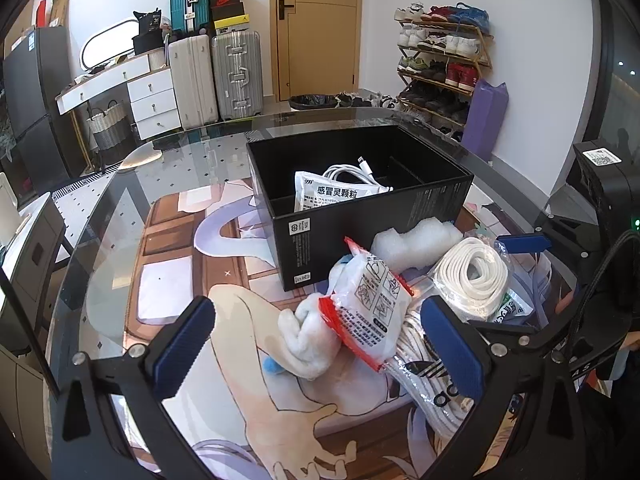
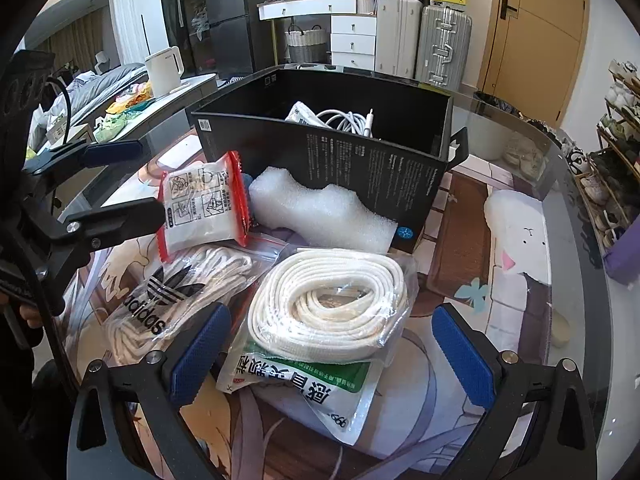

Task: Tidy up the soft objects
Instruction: 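Close the right tool on the bagged white rope coil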

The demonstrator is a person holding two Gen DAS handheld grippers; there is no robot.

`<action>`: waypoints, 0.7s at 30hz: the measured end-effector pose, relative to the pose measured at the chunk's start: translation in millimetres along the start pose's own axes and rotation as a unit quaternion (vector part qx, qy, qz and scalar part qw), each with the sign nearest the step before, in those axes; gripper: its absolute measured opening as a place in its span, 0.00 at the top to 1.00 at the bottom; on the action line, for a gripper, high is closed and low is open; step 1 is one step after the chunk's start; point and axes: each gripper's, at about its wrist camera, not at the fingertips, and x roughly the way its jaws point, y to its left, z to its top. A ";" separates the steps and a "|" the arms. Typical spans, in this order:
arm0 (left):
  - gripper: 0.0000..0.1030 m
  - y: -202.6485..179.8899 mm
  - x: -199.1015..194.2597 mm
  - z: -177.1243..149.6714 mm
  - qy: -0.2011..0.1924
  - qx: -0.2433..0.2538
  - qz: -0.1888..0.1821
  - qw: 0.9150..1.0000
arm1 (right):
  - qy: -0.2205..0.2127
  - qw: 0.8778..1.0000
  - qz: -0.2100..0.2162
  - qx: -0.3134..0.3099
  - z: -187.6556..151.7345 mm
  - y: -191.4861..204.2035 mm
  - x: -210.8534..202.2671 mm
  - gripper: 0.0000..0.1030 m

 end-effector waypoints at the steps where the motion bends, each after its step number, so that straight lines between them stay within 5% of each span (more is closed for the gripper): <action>1: 0.00 0.2 0.3 0.1 0.001 0.000 0.000 1.000 | 0.001 1.000 -0.002 -0.002 0.0 0.7 1.3 0.01; 15: 0.00 2.5 3.0 -1.3 0.007 0.000 0.001 1.000 | -0.001 0.999 -0.036 -0.019 5.0 17.1 9.5 0.02; 21: 0.00 2.0 2.5 -1.4 0.007 0.001 0.000 1.000 | -0.002 0.999 -0.024 -0.022 0.7 16.2 4.8 0.17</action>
